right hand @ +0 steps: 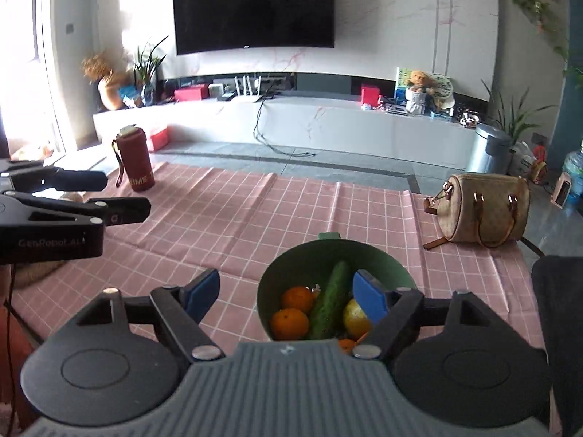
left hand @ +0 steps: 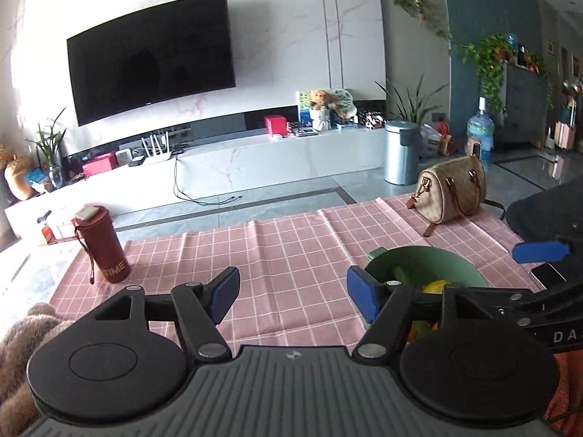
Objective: Organize fruits
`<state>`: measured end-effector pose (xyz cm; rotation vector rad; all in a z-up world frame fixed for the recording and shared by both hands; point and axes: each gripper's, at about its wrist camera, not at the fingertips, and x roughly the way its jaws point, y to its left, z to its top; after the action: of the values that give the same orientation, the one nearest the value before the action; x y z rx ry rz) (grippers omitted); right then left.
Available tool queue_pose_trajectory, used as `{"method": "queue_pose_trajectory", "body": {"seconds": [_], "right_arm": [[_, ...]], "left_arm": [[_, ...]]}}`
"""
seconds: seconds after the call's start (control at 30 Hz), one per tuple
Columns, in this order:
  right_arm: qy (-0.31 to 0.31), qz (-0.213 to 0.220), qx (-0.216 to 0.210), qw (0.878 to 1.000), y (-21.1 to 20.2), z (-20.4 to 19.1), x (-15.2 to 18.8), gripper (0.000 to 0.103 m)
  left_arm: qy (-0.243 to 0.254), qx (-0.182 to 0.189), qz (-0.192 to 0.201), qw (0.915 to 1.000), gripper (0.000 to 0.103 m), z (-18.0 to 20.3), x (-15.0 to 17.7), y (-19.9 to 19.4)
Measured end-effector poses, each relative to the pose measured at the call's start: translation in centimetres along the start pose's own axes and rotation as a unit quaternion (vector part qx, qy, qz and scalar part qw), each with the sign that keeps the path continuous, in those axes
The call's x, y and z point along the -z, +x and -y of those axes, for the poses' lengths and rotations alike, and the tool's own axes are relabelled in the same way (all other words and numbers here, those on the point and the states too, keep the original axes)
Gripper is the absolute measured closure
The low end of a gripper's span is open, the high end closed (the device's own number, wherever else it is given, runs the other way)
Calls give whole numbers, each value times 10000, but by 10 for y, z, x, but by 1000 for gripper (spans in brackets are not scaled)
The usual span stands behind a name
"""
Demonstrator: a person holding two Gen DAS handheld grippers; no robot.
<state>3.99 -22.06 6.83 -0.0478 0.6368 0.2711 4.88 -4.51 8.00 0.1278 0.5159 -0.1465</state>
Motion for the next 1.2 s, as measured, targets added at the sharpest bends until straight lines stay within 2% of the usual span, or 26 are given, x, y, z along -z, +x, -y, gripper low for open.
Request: {"method": "queue_pose_trajectory", "body": {"seconds": [0.13,0.23,0.33,0.47,0.6,0.83,1.2], "right_arm": [[380,367,307,9981,-12,-11,28,19],[516,411,673,9956,-10,-21,50,19],[627,294,860,9939,-1,-26,67,18],[963,72,906,9912,7,-25,85,18],[971,76,923,9910,9,-26,92,18],[1036,50,863,9908,14,-23,95,17],[1063,95,814,9910,13,-21,95,16]], "left_arm": [[-18,-313,70,9995,18,-1,25,-6],[-4,-349,-233,9991,18,1,43,2],[-89,-355,-479,9982,18,0,62,8],[-21,-413,-774,9961,18,5,80,15],[-29,-343,-1044,9939,18,9,87,19],[-183,-348,-1242,9915,18,4,93,23],[-239,-336,-1284,9909,18,3,91,20]]}}
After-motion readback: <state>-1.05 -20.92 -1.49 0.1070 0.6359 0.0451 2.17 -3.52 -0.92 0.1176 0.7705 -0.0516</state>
